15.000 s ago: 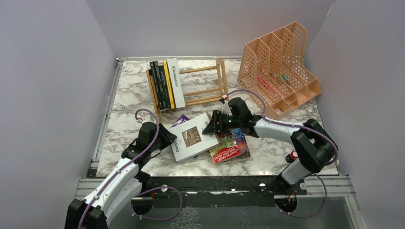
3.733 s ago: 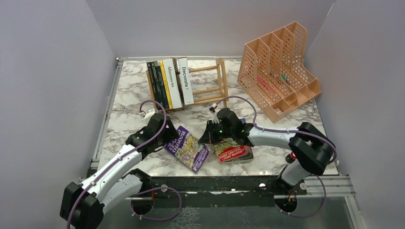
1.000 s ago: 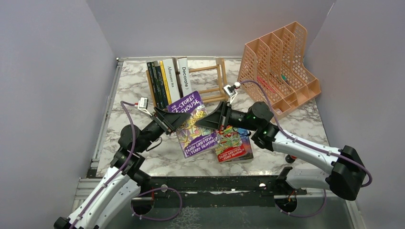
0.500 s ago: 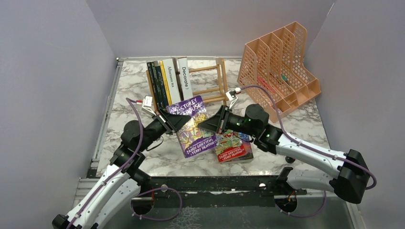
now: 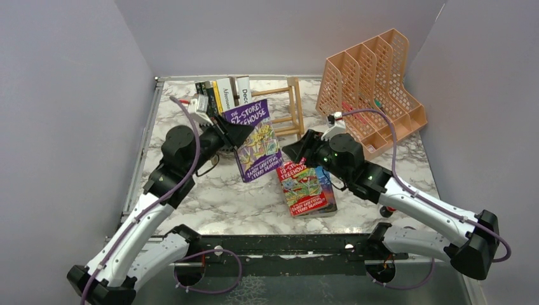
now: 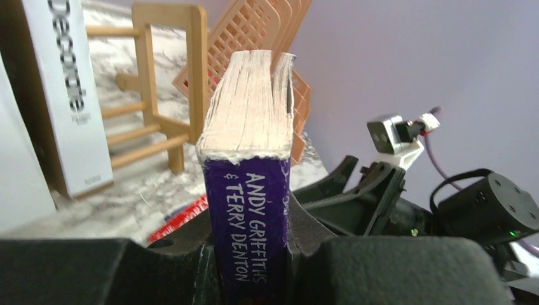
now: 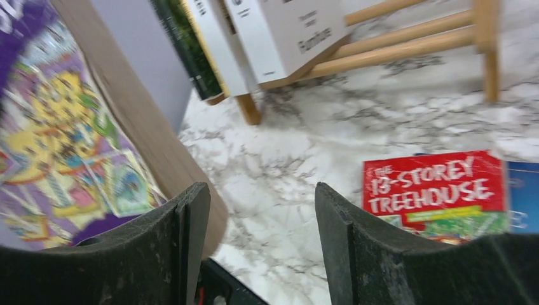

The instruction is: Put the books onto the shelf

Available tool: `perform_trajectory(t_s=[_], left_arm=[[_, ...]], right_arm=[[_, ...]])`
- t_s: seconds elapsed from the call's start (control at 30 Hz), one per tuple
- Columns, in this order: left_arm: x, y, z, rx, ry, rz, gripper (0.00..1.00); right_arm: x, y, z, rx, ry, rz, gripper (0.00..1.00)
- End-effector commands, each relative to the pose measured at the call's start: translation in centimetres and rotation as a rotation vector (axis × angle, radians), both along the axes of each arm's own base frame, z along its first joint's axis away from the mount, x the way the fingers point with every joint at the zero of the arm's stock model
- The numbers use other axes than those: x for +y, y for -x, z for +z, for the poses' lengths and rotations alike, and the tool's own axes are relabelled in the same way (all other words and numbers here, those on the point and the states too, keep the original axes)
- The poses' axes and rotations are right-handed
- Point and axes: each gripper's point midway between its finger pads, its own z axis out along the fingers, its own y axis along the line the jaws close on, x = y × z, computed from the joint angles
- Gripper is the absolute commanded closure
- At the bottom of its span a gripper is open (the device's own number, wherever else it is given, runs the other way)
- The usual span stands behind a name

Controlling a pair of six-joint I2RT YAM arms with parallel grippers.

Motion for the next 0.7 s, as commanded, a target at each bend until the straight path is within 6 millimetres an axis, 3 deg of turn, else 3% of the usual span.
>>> perform_trajectory(t_s=[0.0, 0.2, 0.43, 0.57, 0.67], left_arm=[[-0.2, -2.9, 5.9, -0.203, -0.139, 0.033, 1.0], [-0.4, -10.0, 9.0, -0.238, -0.326, 0.182, 1.0], [-1.1, -17.4, 9.0, -0.183, -0.403, 0.328, 1.0], [-3.0, -20.7, 7.5, -0.134, -0.4, 0.33, 1.0], [-3.6, -23.0, 4.9, -0.066, -0.424, 0.363, 1.0]], right_arm=[[-4.4, -1.6, -0.5, -0.045, 0.134, -0.193, 0.34], [-5.9, -1.3, -1.7, -0.036, 0.147, -0.239, 0.34], [-7.0, -1.0, -2.6, -0.016, 0.195, -0.258, 0.34], [-7.7, -0.9, -2.9, -0.017, 0.21, -0.277, 0.34], [-7.6, -0.9, -3.1, -0.012, 0.217, -0.275, 0.34]])
